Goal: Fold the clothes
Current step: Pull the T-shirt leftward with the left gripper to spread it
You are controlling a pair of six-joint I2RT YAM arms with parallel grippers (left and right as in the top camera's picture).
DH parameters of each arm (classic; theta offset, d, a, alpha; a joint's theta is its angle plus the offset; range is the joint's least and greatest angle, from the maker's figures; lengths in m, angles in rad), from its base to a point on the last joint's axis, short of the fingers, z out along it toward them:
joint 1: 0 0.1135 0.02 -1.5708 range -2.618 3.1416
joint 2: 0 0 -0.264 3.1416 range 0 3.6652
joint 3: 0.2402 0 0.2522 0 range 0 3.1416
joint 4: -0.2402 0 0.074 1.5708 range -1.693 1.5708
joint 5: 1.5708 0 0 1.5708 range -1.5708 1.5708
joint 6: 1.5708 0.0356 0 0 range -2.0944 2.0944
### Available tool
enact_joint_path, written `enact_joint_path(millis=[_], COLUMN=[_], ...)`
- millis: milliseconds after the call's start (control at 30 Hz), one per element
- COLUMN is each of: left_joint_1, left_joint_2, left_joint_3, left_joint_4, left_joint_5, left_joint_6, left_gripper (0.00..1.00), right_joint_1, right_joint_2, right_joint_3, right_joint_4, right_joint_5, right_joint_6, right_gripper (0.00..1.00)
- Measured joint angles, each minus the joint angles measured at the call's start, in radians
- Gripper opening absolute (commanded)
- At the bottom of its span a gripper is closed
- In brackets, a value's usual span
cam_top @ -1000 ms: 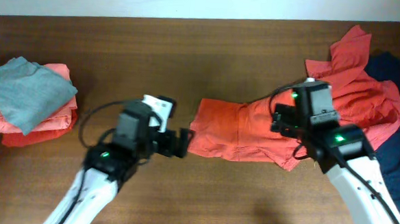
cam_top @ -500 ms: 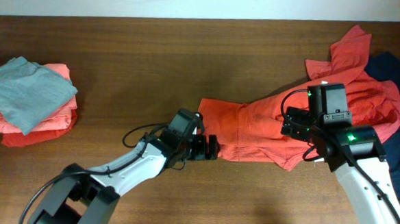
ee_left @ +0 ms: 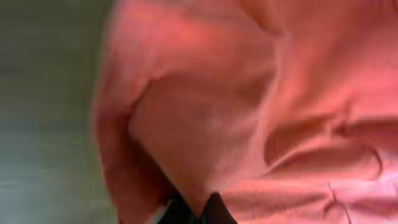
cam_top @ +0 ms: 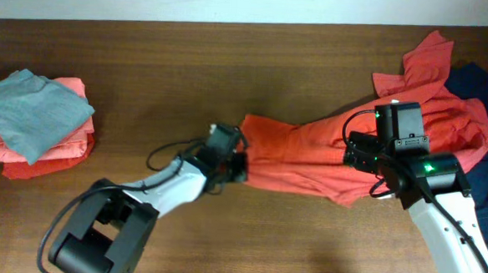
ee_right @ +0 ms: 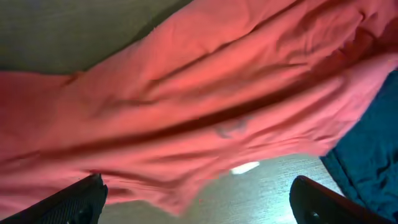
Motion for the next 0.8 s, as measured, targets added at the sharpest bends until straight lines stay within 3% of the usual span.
enact_joint_path(millis=[233, 267, 300, 333, 367, 567, 800], left_joint_1=[0.360, 0.428, 0.479, 0.518, 0.553, 0.651, 0.474], left_joint_2=[-0.063, -0.069, -0.071, -0.071, -0.071, -0.079, -0.079], left_joint_3=[0.231, 0.274, 0.309, 0.335, 0.357, 0.431, 0.429], left_joint_4=[-0.063, -0.065, -0.073, -0.080, -0.088, -0.298, -0.625], left_joint_5=[-0.137, -0.151, -0.156, -0.159, -0.163, -0.072, 0.003], left_joint_6=[0.151, 0.166, 0.175, 0.181, 0.191, 0.207, 0.224], left_gripper=[0.00, 0.04, 0.34, 0.71, 0.99, 0.99, 0.99], right_joint_1=[0.000, 0.000, 0.000, 0.000, 0.000, 0.000, 0.000], right_joint_2=[0.000, 0.000, 0.000, 0.000, 0.000, -0.001, -0.001], right_joint_3=[0.000, 0.000, 0.000, 0.000, 0.000, 0.000, 0.000], right_joint_4=[-0.003, -0.004, -0.005, -0.006, -0.008, -0.009, -0.010], right_joint_5=[0.000, 0.000, 0.000, 0.000, 0.000, 0.000, 0.000], right_joint_6=[0.000, 0.000, 0.000, 0.000, 0.000, 0.000, 0.000], right_gripper=[0.99, 0.99, 0.99, 0.99, 0.99, 0.99, 0.99])
